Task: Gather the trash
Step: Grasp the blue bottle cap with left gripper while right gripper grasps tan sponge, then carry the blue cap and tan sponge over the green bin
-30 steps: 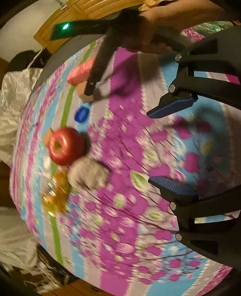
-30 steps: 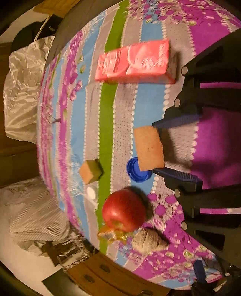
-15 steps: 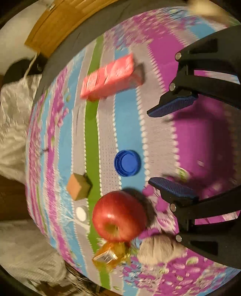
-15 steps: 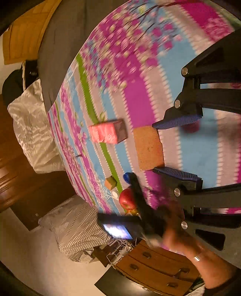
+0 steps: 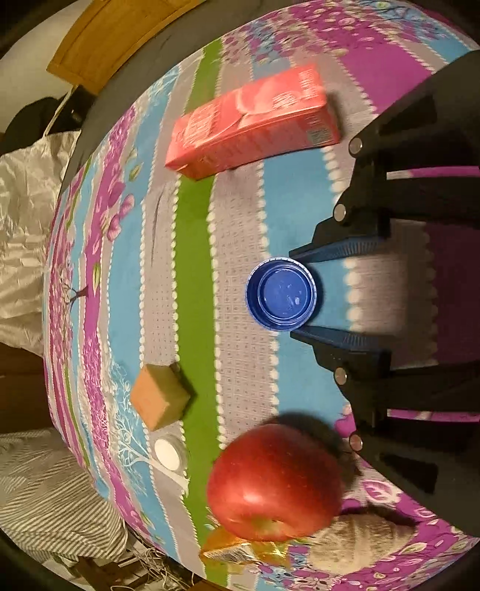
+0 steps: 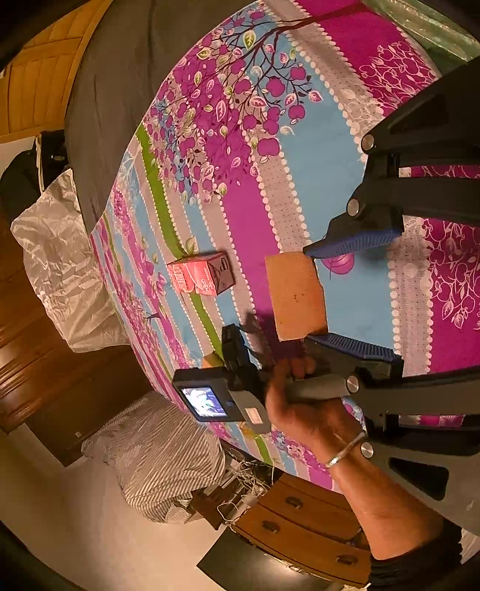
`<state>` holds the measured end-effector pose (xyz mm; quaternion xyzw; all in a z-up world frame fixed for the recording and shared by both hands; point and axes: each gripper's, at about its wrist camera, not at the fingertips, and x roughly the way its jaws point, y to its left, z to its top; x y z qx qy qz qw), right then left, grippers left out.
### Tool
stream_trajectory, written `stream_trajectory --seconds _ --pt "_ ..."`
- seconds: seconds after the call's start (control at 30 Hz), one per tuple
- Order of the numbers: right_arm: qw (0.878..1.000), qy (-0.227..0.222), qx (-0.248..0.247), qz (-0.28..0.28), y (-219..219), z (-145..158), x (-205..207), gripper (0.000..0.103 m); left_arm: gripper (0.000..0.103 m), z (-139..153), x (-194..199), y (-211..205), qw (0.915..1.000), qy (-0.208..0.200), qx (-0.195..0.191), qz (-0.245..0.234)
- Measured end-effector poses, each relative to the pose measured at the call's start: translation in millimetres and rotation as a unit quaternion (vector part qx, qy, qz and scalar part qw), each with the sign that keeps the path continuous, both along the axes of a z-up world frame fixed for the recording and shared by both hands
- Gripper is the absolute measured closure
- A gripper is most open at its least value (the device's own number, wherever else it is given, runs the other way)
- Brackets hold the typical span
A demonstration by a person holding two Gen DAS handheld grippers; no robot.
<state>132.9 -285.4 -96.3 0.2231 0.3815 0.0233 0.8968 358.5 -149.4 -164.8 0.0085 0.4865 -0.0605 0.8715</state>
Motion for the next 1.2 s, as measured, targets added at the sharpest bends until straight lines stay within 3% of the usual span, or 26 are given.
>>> stream_trajectory --seconds 0.37,0.63,0.97,1.2 --pt "1.0 0.006 -0.03 -0.005 9.2 7.9 -15.7 0.06 0.069 34.6 -121.9 43.5 0.9964 -0.005 -0.05 -0.068" --pt "0.999 0.01 -0.03 -0.006 15.5 16.9 -38.5 0.062 0.069 69.0 -178.8 55.0 0.9967 -0.025 0.007 -0.077" --pt "0.998 -0.01 -0.054 -0.025 13.1 47.6 -83.9 0.063 0.069 123.8 -222.3 12.1 0.9884 -0.079 0.03 -0.127" --pt "0.992 -0.028 -0.093 -0.075 -25.7 86.8 -127.3 0.063 0.069 157.2 -257.1 -47.0 0.975 -0.111 0.026 -0.191"
